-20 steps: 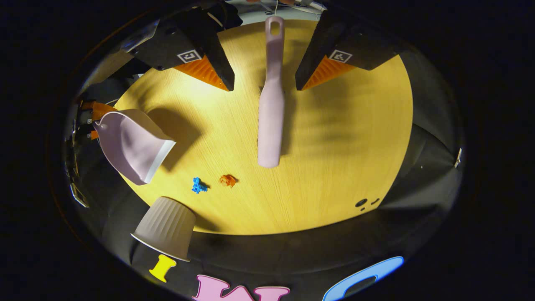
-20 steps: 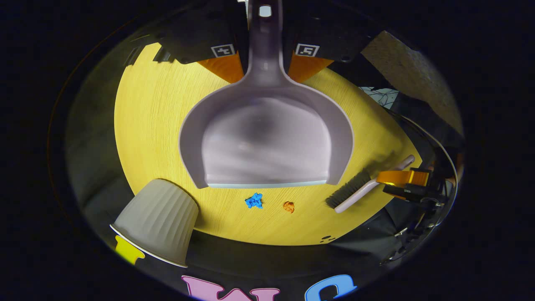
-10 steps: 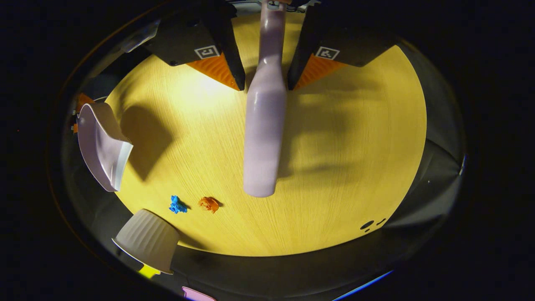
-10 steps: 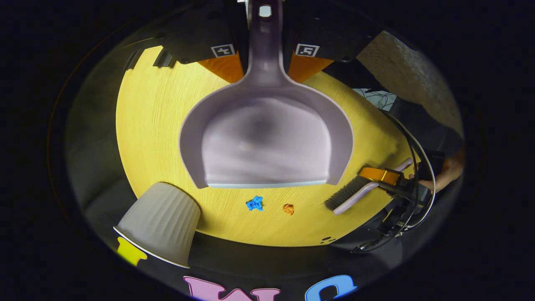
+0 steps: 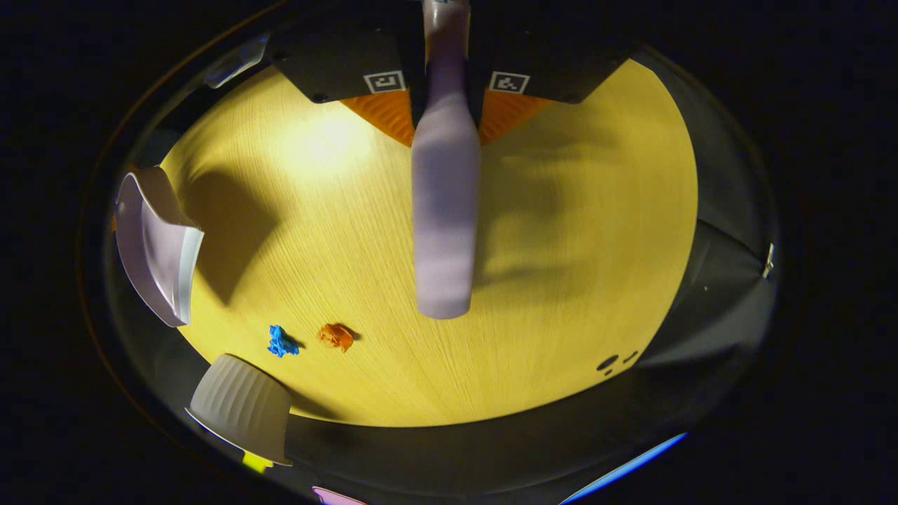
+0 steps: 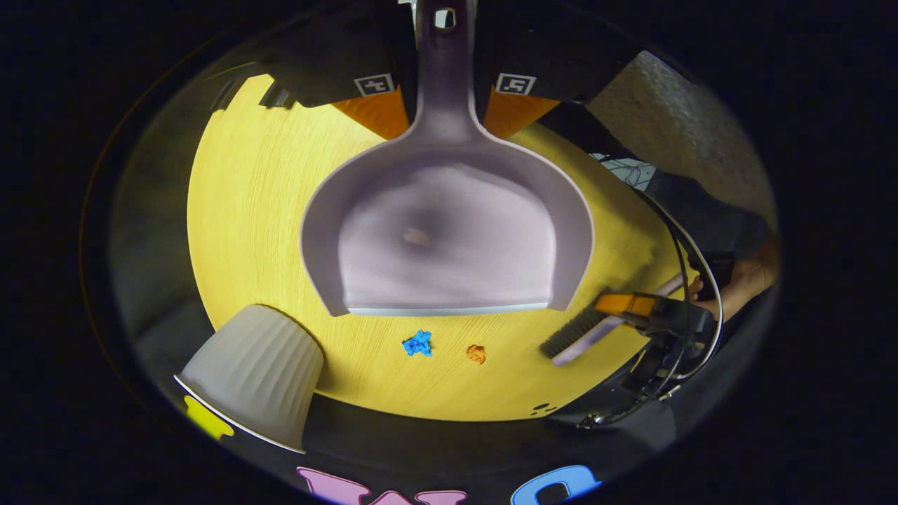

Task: Pick up the small broom and dustpan from the desktop, sweep the trash into the dustpan with the broom, and then empty the trash into the garbage bin.

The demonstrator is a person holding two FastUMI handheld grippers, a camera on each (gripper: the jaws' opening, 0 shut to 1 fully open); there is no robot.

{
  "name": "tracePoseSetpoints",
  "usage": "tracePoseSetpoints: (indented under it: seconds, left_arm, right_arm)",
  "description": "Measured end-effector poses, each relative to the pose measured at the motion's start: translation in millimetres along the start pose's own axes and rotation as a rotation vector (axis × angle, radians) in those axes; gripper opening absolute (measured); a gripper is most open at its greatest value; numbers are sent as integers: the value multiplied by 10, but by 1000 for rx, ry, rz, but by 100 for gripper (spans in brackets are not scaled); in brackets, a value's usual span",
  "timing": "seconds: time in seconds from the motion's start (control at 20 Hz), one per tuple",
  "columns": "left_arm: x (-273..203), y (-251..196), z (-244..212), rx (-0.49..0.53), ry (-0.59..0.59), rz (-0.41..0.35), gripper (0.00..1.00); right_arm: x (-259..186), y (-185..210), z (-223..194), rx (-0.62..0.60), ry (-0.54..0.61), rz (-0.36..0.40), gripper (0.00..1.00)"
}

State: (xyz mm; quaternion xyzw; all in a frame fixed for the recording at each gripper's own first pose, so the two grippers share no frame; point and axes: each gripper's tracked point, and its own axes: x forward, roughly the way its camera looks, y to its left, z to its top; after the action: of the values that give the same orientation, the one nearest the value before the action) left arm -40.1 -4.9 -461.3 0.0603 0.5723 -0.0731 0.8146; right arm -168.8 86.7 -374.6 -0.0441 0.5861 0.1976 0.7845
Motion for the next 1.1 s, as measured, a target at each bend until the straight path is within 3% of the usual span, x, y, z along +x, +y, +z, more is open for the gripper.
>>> tracePoseSetpoints:
  seconds: [0.2, 0.25, 0.3, 0.4, 0.55, 0.65, 0.7, 0.75, 0.8, 0.85, 0.9, 1.1]
  left_arm:
    - [0, -31, 583, 55, -93, -39, 27]
    - [38, -26, 731, 85, -103, -40, 28]
    - [92, -38, 864, 121, -110, -46, 28]
    - [245, -50, 1089, 195, -106, -47, 28]
    - [445, -207, 1326, 276, -86, -81, 27]
    - [580, -316, 1437, 359, -74, -100, 28]
    - [642, -390, 1478, 399, -67, -114, 28]
    - [691, -451, 1497, 431, -55, -128, 28]
    - [734, -514, 1509, 460, -46, -142, 28]
    - [760, -590, 1528, 484, -47, -160, 28]
    - [773, -677, 1541, 506, -45, -178, 30]
    - [529, -1084, 1437, 596, -25, -306, 28]
  right_arm:
    - [73, -46, -31, -73, 105, 0, 37]
    - [98, -54, -39, -85, 127, 2, 34]
    - [123, -58, -54, -94, 144, 4, 37]
    - [168, -88, -50, -113, 166, 6, 34]
    - [286, -147, 6, -98, 174, 4, 37]
    - [324, -178, 55, -83, 167, 10, 34]
    - [353, -205, 74, -81, 166, 10, 37]
    - [374, -229, 85, -81, 169, 9, 34]
    - [389, -254, 90, -83, 171, 7, 37]
    - [410, -273, 98, -84, 174, 7, 34]
    - [431, -292, 102, -85, 176, 8, 37]
    - [492, -336, 147, -92, 160, 11, 34]
